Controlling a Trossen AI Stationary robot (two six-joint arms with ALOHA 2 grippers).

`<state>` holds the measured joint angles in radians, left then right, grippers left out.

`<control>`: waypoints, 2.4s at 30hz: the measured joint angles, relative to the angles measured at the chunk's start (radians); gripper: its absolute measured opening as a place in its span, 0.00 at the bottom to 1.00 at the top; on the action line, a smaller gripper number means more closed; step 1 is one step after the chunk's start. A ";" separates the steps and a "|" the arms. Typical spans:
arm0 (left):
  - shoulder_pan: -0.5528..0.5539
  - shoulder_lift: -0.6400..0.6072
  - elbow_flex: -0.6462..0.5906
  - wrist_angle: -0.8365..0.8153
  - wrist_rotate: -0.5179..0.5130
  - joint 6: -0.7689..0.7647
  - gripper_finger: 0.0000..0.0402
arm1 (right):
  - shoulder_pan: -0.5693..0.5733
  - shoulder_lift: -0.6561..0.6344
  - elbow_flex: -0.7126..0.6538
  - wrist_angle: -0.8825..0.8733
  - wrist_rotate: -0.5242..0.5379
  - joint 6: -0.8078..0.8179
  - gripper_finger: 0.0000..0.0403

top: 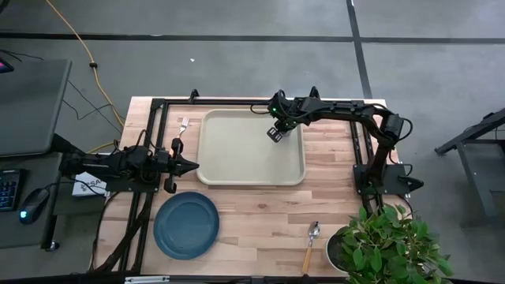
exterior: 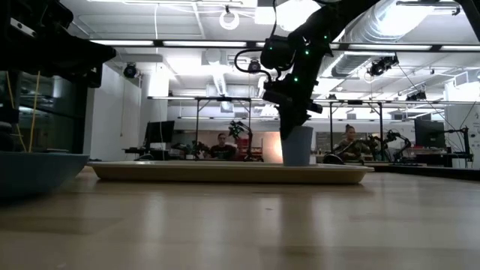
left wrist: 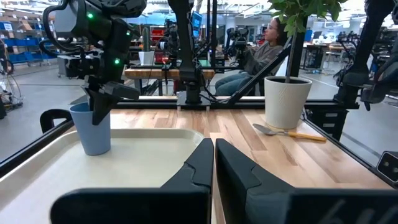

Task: Pick and place plate/cup/fork/spoon on tray
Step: Put the blue cup on the top right of the white tray, then put the blue plate on the white tray at the bottom left of the blue glass

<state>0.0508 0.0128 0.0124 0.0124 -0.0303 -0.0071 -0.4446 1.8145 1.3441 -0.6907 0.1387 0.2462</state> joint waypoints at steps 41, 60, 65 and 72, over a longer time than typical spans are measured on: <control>0.000 0.000 0.000 0.000 0.000 0.000 0.00 | 0.389 -0.739 -0.485 0.317 0.114 -0.065 0.48; 0.000 0.000 0.000 0.044 -0.011 0.018 0.00 | 0.508 -0.940 -0.923 1.226 0.063 -0.274 0.48; 0.000 0.000 0.000 0.045 -0.024 0.018 0.00 | 0.508 -0.939 -0.924 1.226 0.062 -0.273 0.48; 0.000 0.007 0.000 0.084 -0.079 -0.100 0.13 | 0.508 -0.939 -0.924 1.226 0.062 -0.273 0.48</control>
<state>0.0507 0.0200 0.0124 0.0964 -0.1097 -0.1071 0.0631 0.8753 0.4206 0.5358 0.2005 -0.0269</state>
